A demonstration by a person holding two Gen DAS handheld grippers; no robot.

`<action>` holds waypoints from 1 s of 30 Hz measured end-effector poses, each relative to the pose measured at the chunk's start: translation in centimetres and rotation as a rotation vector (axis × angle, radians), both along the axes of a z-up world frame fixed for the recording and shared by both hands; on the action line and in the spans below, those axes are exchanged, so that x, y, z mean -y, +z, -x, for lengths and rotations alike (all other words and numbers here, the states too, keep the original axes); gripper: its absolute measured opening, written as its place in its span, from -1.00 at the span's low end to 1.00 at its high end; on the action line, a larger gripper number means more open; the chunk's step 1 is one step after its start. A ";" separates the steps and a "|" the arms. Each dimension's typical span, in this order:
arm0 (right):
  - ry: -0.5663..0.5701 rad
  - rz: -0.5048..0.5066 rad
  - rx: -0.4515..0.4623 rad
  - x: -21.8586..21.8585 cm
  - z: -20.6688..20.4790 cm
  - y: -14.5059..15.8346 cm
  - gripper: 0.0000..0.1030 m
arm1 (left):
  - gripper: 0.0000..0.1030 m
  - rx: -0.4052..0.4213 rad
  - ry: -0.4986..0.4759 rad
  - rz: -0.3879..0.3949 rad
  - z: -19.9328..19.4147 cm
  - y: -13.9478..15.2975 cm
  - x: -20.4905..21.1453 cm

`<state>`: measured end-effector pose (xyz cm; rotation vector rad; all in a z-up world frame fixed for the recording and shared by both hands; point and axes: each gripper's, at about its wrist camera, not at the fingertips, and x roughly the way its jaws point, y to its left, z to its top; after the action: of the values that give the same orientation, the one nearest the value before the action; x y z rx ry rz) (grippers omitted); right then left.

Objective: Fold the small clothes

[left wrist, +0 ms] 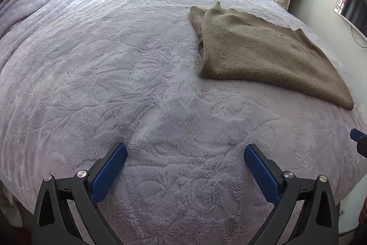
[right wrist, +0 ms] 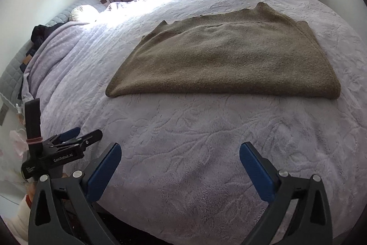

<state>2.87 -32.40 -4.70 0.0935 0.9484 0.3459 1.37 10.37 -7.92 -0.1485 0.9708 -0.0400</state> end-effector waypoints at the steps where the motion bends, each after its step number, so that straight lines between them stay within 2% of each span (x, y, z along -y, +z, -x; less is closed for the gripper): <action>1: 0.000 -0.005 0.000 0.0 0.0 0.1 0.99 | 1.00 -0.002 0.000 -0.001 0.0 -0.1 0.0; 9: -0.035 -0.049 -0.041 0.6 -0.1 -0.4 0.99 | 1.00 -0.002 -0.011 -0.001 0.1 0.0 0.1; 13: -0.043 -0.071 -0.062 0.9 -0.2 -0.9 0.99 | 1.00 -0.004 -0.007 0.026 0.0 0.5 -0.2; 20: -0.045 -0.097 -0.072 1.3 -0.5 -1.2 0.99 | 1.00 0.005 0.004 0.117 -0.9 1.7 -0.6; 30: -0.065 -0.121 -0.087 2.3 -0.7 -1.5 0.99 | 1.00 0.027 -0.028 0.132 -2.3 2.9 1.0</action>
<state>3.57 -34.69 -6.19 0.2513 1.0080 0.3408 3.69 9.35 -5.04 -0.2549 0.9438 -0.1319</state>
